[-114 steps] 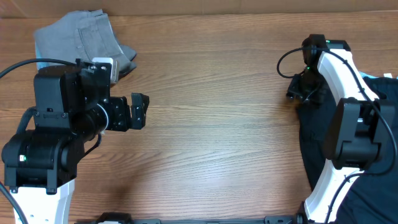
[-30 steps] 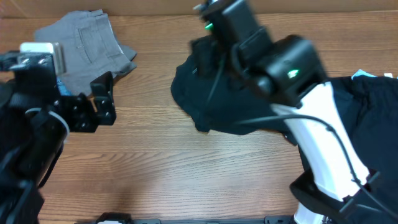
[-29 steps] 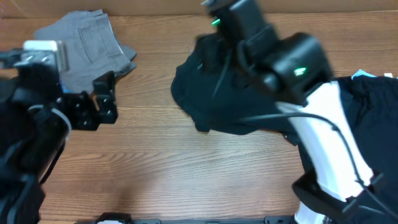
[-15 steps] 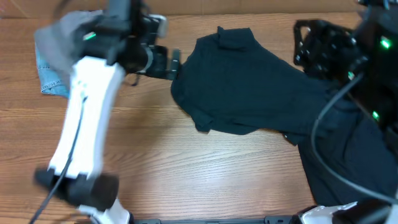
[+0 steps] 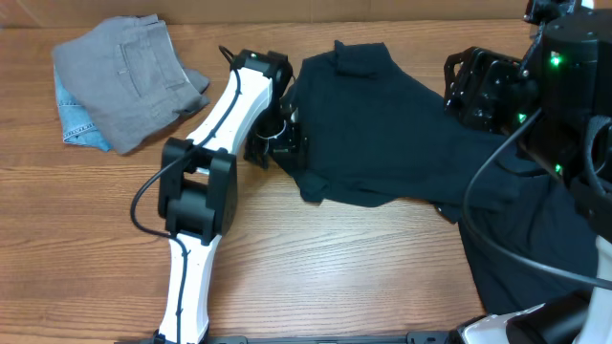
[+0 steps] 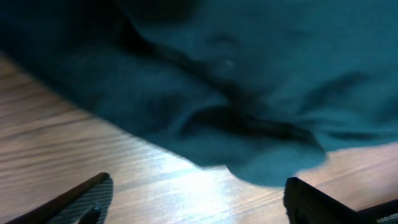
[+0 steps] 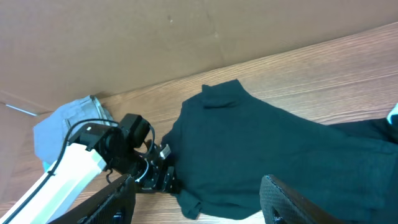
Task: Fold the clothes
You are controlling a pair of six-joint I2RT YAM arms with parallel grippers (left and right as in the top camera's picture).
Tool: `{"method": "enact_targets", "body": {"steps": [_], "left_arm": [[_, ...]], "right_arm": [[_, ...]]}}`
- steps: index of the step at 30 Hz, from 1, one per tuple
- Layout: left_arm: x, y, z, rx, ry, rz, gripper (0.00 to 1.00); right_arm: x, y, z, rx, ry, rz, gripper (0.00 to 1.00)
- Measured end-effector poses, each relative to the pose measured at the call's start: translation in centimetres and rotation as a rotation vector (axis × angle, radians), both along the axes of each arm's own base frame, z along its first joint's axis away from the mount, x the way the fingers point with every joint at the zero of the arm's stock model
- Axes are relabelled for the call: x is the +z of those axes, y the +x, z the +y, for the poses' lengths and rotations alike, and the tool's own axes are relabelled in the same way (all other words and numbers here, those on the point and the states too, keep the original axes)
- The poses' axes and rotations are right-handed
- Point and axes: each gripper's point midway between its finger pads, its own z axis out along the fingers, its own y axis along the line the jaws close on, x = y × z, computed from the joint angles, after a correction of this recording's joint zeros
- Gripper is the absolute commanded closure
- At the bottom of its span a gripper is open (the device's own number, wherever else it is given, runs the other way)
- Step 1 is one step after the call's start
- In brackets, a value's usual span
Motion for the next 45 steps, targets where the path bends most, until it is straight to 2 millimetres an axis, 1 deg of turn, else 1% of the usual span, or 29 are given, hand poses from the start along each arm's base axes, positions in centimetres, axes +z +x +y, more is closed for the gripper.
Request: {"method": "enact_targets", "body": {"steps": [1,2,3,4,5,6,8,10,13,15,17,18,19,20,23,24,25,27,29,30,31,34,37,39,41,45], "left_arm": [[-0.4,-0.1,0.0,0.002,0.003,0.013,0.23],[-0.7,-0.2,0.0,0.009,0.006,0.024,0.32],[-0.9,-0.3,0.0,0.015,0.008,0.029,0.48],[-1.1,-0.2,-0.1,0.022,0.009,0.033,0.62],[-1.2,-0.1,-0.1,0.023,0.007,0.03,0.8],[-1.4,0.0,-0.1,0.025,0.007,0.024,0.95],[-1.4,0.2,-0.2,0.03,0.005,0.019,0.96],[-1.4,0.1,0.0,0.037,0.01,0.024,0.96],[-1.2,-0.2,1.1,0.059,0.033,0.053,0.96],[-1.1,-0.1,2.6,0.085,0.052,0.065,0.96],[-0.9,0.5,4.8,0.131,0.068,0.063,0.96],[-0.6,0.9,5.9,0.156,0.07,0.055,0.82],[0.0,1.5,7.4,0.192,0.066,0.038,0.6],[0.6,2.1,8.4,0.224,0.057,0.016,0.44],[3.5,3.7,11.3,0.306,0.0,-0.073,0.01],[4.5,4.1,11.8,0.326,-0.023,-0.098,0.0],[5.4,4.2,11.9,0.336,-0.047,-0.117,0.0],[6.6,4.4,10.8,0.335,-0.105,-0.134,0.0],[6.9,4.2,8.5,0.293,-0.171,-0.132,0.0],[6.8,4.1,7.5,0.268,-0.19,-0.128,0.04],[6.6,3.9,6.3,0.239,-0.204,-0.12,0.08],[5.1,2.6,2.7,0.177,-0.179,-0.069,0.1],[3.3,1.6,0.1,0.149,-0.115,-0.038,0.16],[2.4,1.3,-1.7,0.14,-0.083,-0.048,0.2],[2.1,1.1,-2.6,0.141,-0.048,-0.058,0.2],[1.7,0.9,-3.0,0.168,0.028,-0.074,0.22]], "right_arm": [[0.0,0.0,-0.1,-0.002,-0.002,0.0,0.32],[0.0,0.0,-0.1,-0.005,-0.003,-0.001,0.33],[0.0,0.0,-0.1,-0.007,-0.005,-0.002,0.33],[0.0,0.0,-0.2,-0.009,-0.006,-0.002,0.32],[0.0,0.0,-0.2,-0.01,-0.007,-0.002,0.33],[0.0,0.0,-0.2,-0.01,-0.007,-0.002,0.33],[0.0,0.1,-0.2,-0.012,-0.008,-0.004,0.33],[0.0,0.1,-0.4,-0.019,-0.014,-0.005,0.32],[0.1,0.2,-0.7,-0.032,-0.023,-0.009,0.32],[0.1,0.2,-0.9,-0.043,-0.03,-0.012,0.32],[0.1,0.2,-1.0,-0.049,-0.034,-0.014,0.32],[0.1,0.2,-1.0,-0.05,-0.035,-0.014,0.32],[0.1,0.2,-1.1,-0.051,-0.036,-0.015,0.32],[0.2,0.3,-1.1,-0.053,-0.036,-0.016,0.32],[0.2,0.3,-1.2,-0.056,-0.039,-0.017,0.32],[0.2,0.3,-1.2,-0.056,-0.039,-0.016,0.32],[0.2,0.3,-1.2,-0.057,-0.04,-0.017,0.31],[0.2,0.3,-1.2,-0.059,-0.041,-0.017,0.31],[0.2,0.3,-1.3,-0.062,-0.043,-0.018,0.31],[0.2,0.3,-1.3,-0.063,-0.043,-0.019,0.3],[0.2,0.3,-1.3,-0.064,-0.044,-0.019,0.29],[0.2,0.3,-1.4,-0.066,-0.044,-0.018,0.28],[0.2,0.3,-1.4,-0.066,-0.044,-0.019,0.28],[0.2,0.3,-1.4,-0.066,-0.043,-0.019,0.28],[0.2,0.3,-1.4,-0.066,-0.043,-0.019,0.28],[0.2,0.3,-1.3,-0.066,-0.043,-0.019,0.28]]}}
